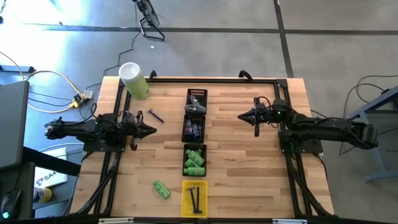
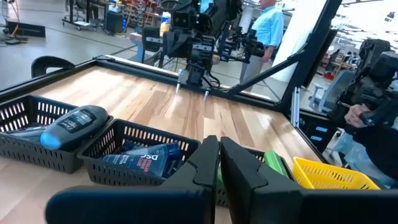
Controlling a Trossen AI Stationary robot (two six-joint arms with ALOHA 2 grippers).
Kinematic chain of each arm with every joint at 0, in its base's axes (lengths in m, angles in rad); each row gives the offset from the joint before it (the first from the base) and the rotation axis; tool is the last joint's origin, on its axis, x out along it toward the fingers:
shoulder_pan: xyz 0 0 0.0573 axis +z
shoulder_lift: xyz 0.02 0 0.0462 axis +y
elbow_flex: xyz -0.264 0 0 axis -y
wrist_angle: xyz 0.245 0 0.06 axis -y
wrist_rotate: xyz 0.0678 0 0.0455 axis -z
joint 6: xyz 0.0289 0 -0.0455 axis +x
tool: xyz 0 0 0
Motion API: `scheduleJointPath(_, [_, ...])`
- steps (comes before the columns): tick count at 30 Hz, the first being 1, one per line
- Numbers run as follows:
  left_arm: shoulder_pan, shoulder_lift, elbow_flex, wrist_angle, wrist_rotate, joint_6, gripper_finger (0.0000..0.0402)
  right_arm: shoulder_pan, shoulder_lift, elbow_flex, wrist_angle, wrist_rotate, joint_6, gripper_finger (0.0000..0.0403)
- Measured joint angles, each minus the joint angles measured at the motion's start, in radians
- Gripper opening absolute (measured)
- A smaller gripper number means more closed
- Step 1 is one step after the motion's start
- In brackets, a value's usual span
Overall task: Pick & Place Travel size toiletries
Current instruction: Put the blue razor into the yellow bin
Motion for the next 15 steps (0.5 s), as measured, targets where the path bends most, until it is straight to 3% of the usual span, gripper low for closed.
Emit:
scheduleJointPath(5, [0.000, 0.000, 0.001, 0.010, -0.002, -0.011, 0.0015, -0.028, 0.000, 0.000, 0.000, -0.042, 0.008, 0.0002])
scheduleJointPath(12, [0.000, 0.003, 0.002, 0.010, -0.041, -0.206, 0.0015, -0.031, 0.000, 0.000, 0.008, -0.043, 0.007, 0.0002])
scheduleJointPath(15, [0.000, 0.029, 0.002, 0.010, -0.067, -0.207, 0.0015, -0.031, 0.000, 0.000, 0.013, -0.043, 0.006, 0.0002])
